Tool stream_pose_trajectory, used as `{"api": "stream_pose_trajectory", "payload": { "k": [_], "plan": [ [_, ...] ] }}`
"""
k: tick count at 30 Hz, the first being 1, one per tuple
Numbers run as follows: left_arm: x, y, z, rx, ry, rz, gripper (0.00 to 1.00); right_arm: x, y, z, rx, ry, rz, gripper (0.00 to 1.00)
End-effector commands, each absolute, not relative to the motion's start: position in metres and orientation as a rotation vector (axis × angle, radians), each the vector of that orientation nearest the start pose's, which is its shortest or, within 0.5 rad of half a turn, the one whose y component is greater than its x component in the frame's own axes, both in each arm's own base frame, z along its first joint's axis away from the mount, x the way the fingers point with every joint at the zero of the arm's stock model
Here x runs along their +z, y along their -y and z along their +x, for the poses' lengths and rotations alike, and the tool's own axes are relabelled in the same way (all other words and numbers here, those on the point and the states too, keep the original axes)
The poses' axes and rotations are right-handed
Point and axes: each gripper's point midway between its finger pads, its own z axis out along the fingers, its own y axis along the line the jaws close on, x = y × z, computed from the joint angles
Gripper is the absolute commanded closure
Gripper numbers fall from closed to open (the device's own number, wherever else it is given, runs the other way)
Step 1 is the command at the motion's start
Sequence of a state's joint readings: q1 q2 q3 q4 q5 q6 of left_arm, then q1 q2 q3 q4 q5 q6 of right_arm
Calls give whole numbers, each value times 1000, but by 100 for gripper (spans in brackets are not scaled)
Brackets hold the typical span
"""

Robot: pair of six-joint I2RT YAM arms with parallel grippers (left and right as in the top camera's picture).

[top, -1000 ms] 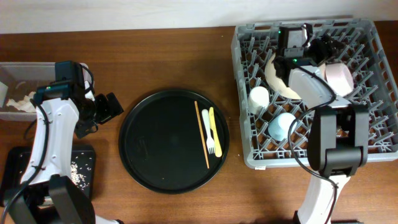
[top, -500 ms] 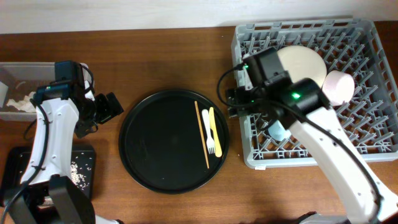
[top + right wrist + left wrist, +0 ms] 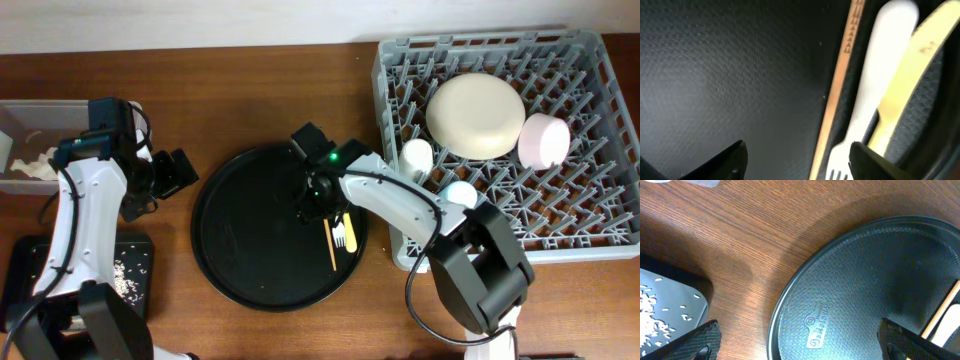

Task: Sort waste into correct bins and load items into the dishwasher rack
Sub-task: 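Move the right gripper down to the cutlery on the tray, then grasp the white plastic fork with the right gripper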

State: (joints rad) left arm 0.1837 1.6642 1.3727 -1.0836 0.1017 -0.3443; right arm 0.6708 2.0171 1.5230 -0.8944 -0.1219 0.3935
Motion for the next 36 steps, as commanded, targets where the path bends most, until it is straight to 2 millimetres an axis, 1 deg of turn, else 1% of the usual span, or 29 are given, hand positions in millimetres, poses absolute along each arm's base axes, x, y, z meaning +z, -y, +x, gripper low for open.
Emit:
{"api": "stream_pose_trajectory", "payload": {
  "k": [1,2,3,5,8,10,11,13,16,17,19,22,23,26,29,31,32,36],
  "plan": [
    [128,-46,343,-183,-2837,-756,1,26,-270,310,234,-3015,-436,34],
    [128,-46,343,-183,-2837,-756,1,24,-265,313,182,-3001,-429,34],
    [128,-46,343,-184,-2837,-756,1,24,-263,314,167,-2994,-432,36],
    [128,-46,343,-183,-2837,-756,1,24,-263,315,169,-2993,-432,42],
    [128,-46,343,-183,-2836,-756,1,24,-265,315,178,-2989,-431,43],
    [128,-46,343,-184,-2837,-756,0,24,-265,316,179,-2987,-431,47],
    [128,-46,343,-183,-2837,-756,1,24,-265,317,175,-2984,-431,47],
    [128,-46,343,-183,-2837,-756,1,24,-257,321,106,-2967,-422,47],
    [128,-46,343,-183,-2837,-756,1,24,-257,321,107,-2967,-421,48],
    [128,-46,343,-183,-2837,-756,1,23,-257,321,105,-2968,-421,52],
    [128,-46,343,-183,-2837,-756,1,22,-257,321,105,-2968,-420,53],
    [128,-46,343,-183,-2836,-756,0,13,-254,320,98,-2959,-417,53],
    [128,-46,343,-184,-2837,-756,1,13,-248,324,47,-2942,-409,54],
    [128,-46,343,-183,-2837,-756,1,13,-246,325,27,-2935,-402,55],
    [128,-46,343,-183,-2837,-756,1,9,-246,325,23,-2941,-403,63],
    [128,-46,343,-183,-2837,-756,1,-4,-245,323,0,-2965,-408,63],
    [128,-46,343,-183,-2837,-756,1,-6,-244,323,-6,-2971,-409,63],
    [128,-46,343,-183,-2837,-756,1,-6,-244,323,-6,-2971,-409,63]
  ]
}}
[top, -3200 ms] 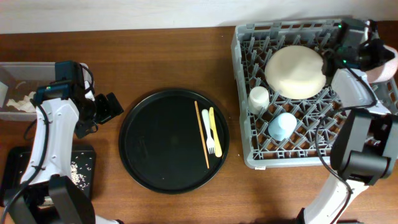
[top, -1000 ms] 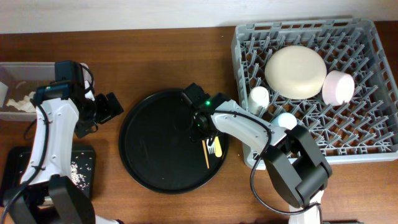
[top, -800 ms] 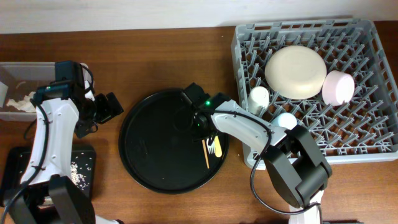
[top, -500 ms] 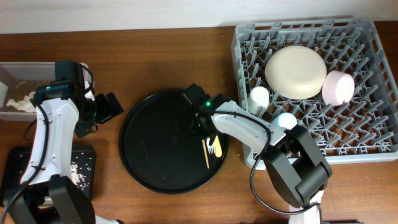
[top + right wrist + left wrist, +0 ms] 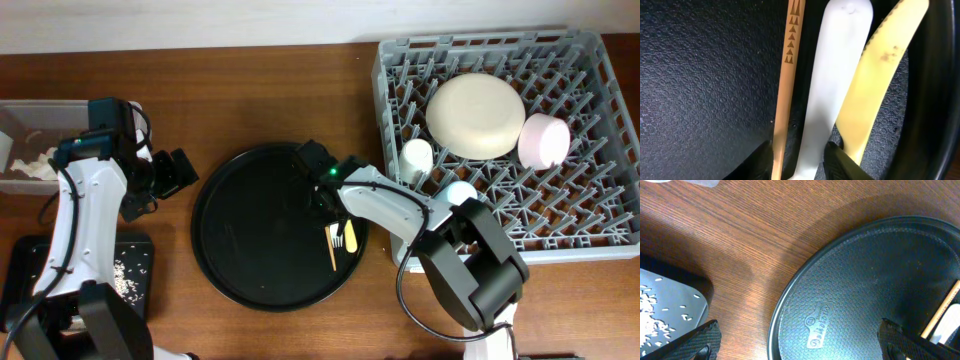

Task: Sort waste into correct bins and load items into the dishwasher rack
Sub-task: 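Grasp the white plastic fork with the right gripper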

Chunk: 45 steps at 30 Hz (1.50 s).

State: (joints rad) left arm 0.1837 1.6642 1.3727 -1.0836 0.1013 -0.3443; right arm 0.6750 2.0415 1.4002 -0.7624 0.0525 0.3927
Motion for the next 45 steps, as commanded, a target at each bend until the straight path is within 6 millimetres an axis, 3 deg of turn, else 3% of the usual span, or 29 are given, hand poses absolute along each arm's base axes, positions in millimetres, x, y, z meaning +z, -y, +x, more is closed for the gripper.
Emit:
{"api": "stream_pose_trajectory", "payload": {
  "k": [1,4,6,10,15,17,19,23,26,27,30,33,37,45],
  "plan": [
    [128,-46,343,-184,-2837,-756,1,-6,-244,323,-5,-2971,-409,63],
    [128,-46,343,-184,-2837,-756,1,-6,-244,322,-6,-2971,-409,64],
    [128,-46,343,-183,-2837,-756,1,-6,-244,322,0,-2974,-409,55],
    [128,-46,343,-183,-2837,-756,1,-7,-243,323,35,-2991,-388,55],
    [128,-46,343,-183,-2837,-756,0,-3,-245,325,289,-3067,-310,52],
    [128,-46,343,-184,-2837,-756,1,0,-252,321,410,-3092,-296,41],
    [128,-46,343,-184,-2837,-756,1,2,-257,318,459,-3102,-300,2],
    [128,-46,343,-183,-2837,-756,1,1,-252,316,430,-3116,-295,0],
    [128,-46,343,-183,-2837,-756,1,6,-255,320,438,-3104,-297,18],
    [128,-46,343,-183,-2837,-756,1,13,-257,322,437,-3106,-296,38],
    [128,-46,343,-184,-2837,-756,1,21,-256,326,411,-3103,-293,60],
    [128,-46,343,-183,-2837,-756,1,19,-247,328,332,-3105,-286,67],
    [128,-46,343,-184,-2837,-756,1,16,-240,331,257,-3092,-270,68],
    [128,-46,343,-183,-2837,-756,1,15,-249,329,208,-3056,-326,72]
  ]
}}
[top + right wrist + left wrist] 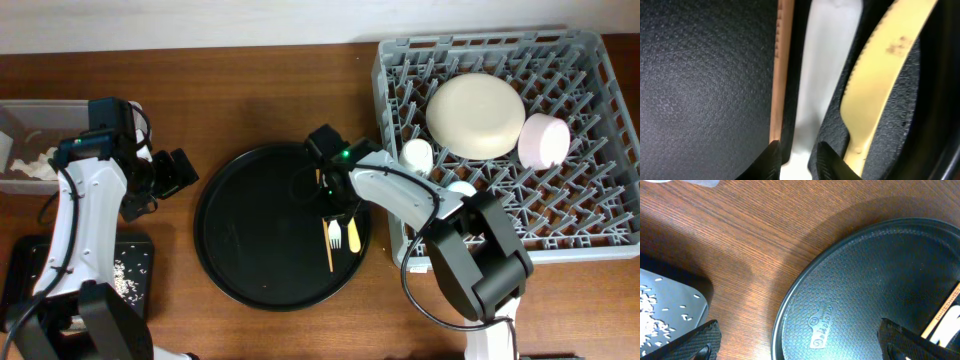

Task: Sort waste into correct bins and load items into the dishwasher rack
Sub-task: 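Grasp the white plastic fork with the right gripper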

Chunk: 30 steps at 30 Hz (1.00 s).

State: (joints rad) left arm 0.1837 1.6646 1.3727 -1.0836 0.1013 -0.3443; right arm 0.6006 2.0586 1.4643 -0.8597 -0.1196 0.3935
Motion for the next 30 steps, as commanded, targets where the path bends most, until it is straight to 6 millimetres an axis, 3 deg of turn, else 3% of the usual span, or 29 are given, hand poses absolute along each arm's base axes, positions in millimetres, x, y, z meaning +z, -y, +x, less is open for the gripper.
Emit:
{"api": "stream_pose_trajectory", "payload": {
  "k": [1,16,24,30],
  "plan": [
    [128,-46,343,-184,-2837,-756,1,15,-248,329,207,-3057,-326,72],
    [128,-46,343,-184,-2837,-756,1,9,-243,329,168,-3064,-244,75],
    [128,-46,343,-184,-2837,-756,1,-9,-238,323,170,-3062,-244,74],
    [128,-46,343,-183,-2837,-756,1,-9,-238,322,169,-3066,-243,82]
  ]
}}
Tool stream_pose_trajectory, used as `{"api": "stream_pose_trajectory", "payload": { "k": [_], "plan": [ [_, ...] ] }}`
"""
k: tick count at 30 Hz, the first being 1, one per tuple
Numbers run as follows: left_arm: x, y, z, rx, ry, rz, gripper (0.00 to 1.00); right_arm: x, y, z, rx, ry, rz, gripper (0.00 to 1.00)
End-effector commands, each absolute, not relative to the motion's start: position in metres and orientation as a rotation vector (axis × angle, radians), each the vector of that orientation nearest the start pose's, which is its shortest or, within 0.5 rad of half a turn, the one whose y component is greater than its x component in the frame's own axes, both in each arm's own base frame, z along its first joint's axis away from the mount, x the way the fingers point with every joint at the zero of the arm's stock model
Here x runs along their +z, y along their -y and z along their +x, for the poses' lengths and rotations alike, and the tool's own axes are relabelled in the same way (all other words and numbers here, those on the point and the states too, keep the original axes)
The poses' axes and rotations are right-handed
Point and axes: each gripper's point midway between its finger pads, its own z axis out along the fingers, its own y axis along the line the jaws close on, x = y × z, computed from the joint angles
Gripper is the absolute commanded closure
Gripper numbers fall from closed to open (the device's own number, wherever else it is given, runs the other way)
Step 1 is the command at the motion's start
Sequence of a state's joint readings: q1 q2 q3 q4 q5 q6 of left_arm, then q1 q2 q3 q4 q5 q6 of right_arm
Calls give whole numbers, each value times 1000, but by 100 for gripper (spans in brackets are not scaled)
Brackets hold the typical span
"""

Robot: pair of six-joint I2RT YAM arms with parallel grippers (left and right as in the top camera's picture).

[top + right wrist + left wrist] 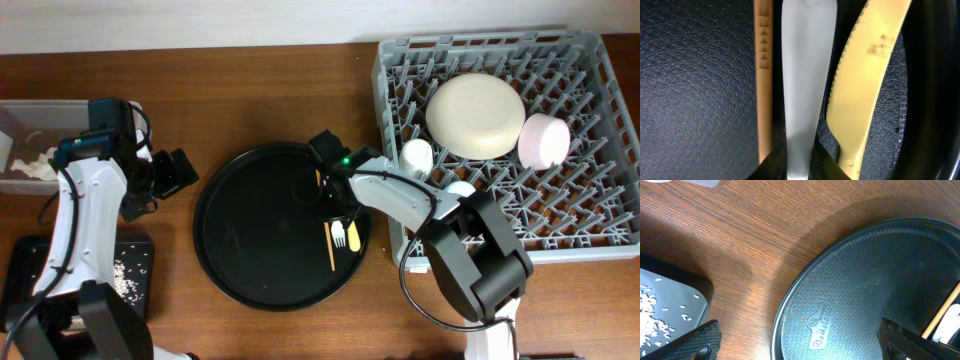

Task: Sort waste into correct bins and load items into the dishwasher rack
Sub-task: 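Grasp the white plastic fork with the right gripper, then carry the white fork into the rack and release it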

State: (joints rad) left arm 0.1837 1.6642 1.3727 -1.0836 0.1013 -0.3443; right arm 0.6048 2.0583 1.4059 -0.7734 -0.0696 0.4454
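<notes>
A white plastic fork (pixel 802 75) lies on the black round tray (pixel 250 240), between a wooden chopstick (pixel 762 75) and a yellow plastic knife (pixel 865 75). My right gripper (pixel 799 167) is down on the tray's right side (pixel 335 200), its fingers (pixel 774 167) pressed against both sides of the fork's handle. In the overhead view the fork (pixel 339 236), chopstick (pixel 329 245) and knife (pixel 351 236) lie just in front of it. My left gripper (pixel 797 345) hangs open over the tray's left rim (pixel 790 310), holding nothing.
The grey dishwasher rack (pixel 385 80) at the right holds a cream bowl (pixel 475 115), a pink cup (pixel 543 140) and white cups (pixel 417 155). A clear bin with white scraps (pixel 20 150) and a black bin with rice grains (pixel 125 270) sit at the left.
My right gripper's fingers stood on either side of the fork handle with small gaps; now they press against it. The left arm has not moved.
My right gripper was wide open above the chopstick, fork and knife on the tray. Then it was lower and narrower over the fork and chopstick, then around the fork handle alone, and now it is shut on it. The left arm stayed still throughout.
</notes>
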Motion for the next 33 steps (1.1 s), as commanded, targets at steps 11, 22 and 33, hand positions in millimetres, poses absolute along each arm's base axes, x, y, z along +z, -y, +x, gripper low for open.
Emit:
{"api": "stream_pose_trajectory", "payload": {
  "k": [11,22,33],
  "plan": [
    [128,-46,343,-183,-2837,-756,1,78,-256,348,213,-2992,-345,96],
    [128,-46,343,-183,-2837,-756,1,215,-32,293,-238,-3047,32,96],
    [128,-46,343,-183,-2837,-756,1,127,110,310,-603,-3079,-153,96]
  ]
}}
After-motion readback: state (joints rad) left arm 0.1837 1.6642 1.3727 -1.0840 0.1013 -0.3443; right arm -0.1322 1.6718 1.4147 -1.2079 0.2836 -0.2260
